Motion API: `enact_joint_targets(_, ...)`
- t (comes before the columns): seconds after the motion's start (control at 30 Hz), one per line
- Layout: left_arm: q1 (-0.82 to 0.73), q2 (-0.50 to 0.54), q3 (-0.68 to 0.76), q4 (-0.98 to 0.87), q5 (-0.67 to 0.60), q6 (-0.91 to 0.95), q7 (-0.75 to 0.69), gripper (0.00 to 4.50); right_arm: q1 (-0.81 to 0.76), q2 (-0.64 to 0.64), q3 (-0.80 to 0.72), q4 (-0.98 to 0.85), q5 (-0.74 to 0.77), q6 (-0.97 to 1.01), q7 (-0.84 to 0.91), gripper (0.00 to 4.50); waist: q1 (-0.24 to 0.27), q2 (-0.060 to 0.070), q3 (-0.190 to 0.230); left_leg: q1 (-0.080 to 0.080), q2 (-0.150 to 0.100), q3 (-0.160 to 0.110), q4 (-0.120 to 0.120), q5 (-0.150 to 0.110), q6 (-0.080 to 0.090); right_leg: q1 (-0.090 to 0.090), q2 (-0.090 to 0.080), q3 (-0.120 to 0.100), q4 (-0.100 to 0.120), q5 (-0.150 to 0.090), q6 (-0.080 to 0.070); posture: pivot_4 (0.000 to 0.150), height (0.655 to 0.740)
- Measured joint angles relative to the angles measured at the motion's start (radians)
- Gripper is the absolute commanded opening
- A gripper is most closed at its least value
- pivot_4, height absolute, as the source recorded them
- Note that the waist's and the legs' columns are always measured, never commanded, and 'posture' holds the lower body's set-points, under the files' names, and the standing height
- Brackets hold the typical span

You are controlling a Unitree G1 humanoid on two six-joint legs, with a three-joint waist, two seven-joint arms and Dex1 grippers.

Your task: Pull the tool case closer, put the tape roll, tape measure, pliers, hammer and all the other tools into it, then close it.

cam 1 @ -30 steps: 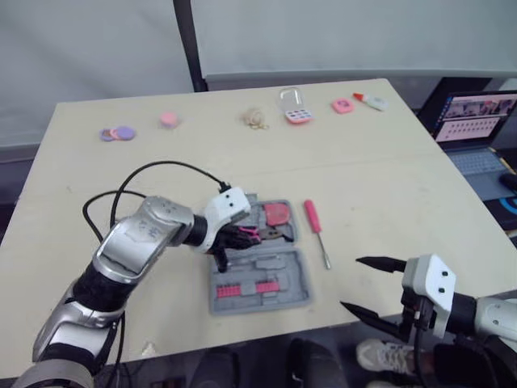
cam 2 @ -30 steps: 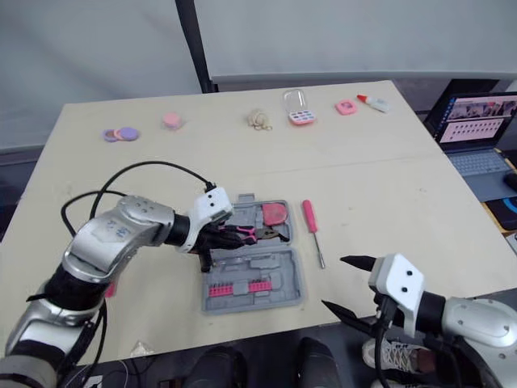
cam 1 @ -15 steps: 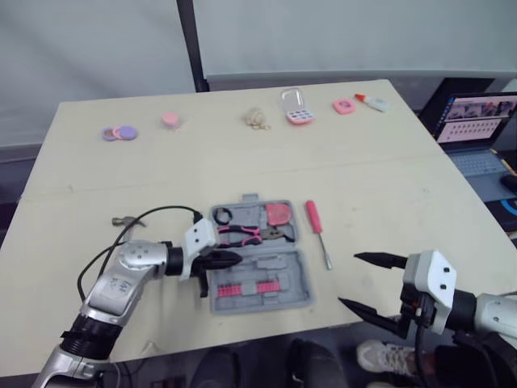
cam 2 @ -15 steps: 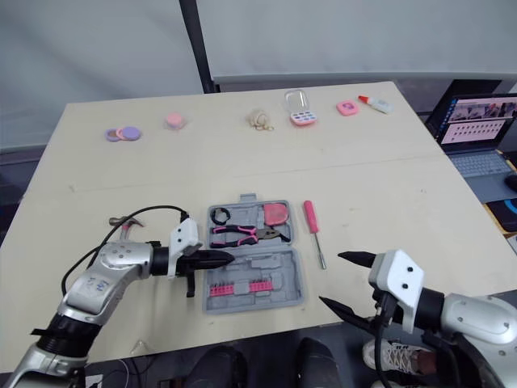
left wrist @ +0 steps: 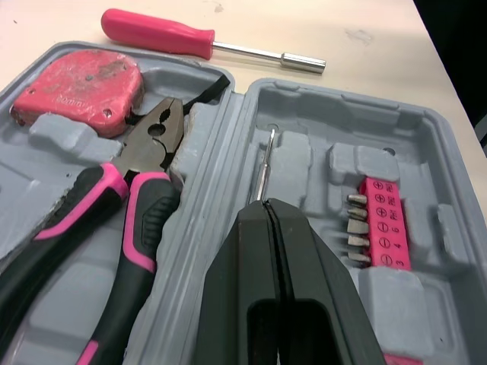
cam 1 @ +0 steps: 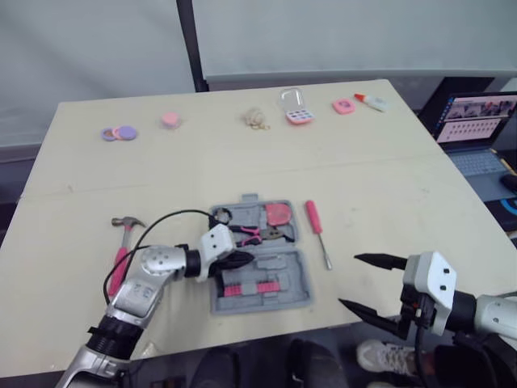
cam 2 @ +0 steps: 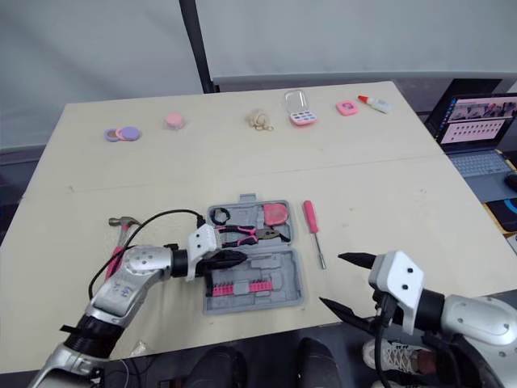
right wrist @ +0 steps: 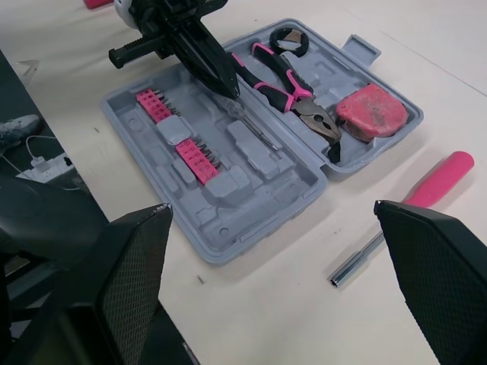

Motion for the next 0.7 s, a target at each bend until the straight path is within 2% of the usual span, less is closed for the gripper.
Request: enact_joint_targets(0.7, -0.016, -0.010, -0.029, 0.038, 0.062, 0.028, 0.034, 0.03, 0.037, 0.000, -0.035, 0.000, 0.000, -0.001, 0.000, 4.50, 0.000, 0.000, 0.000, 0.000, 0.000, 0.000, 0.000, 0.000, 0.000, 0.000, 0.000, 0.000, 0.000, 0.000, 0.000, 0.150, 0.7287)
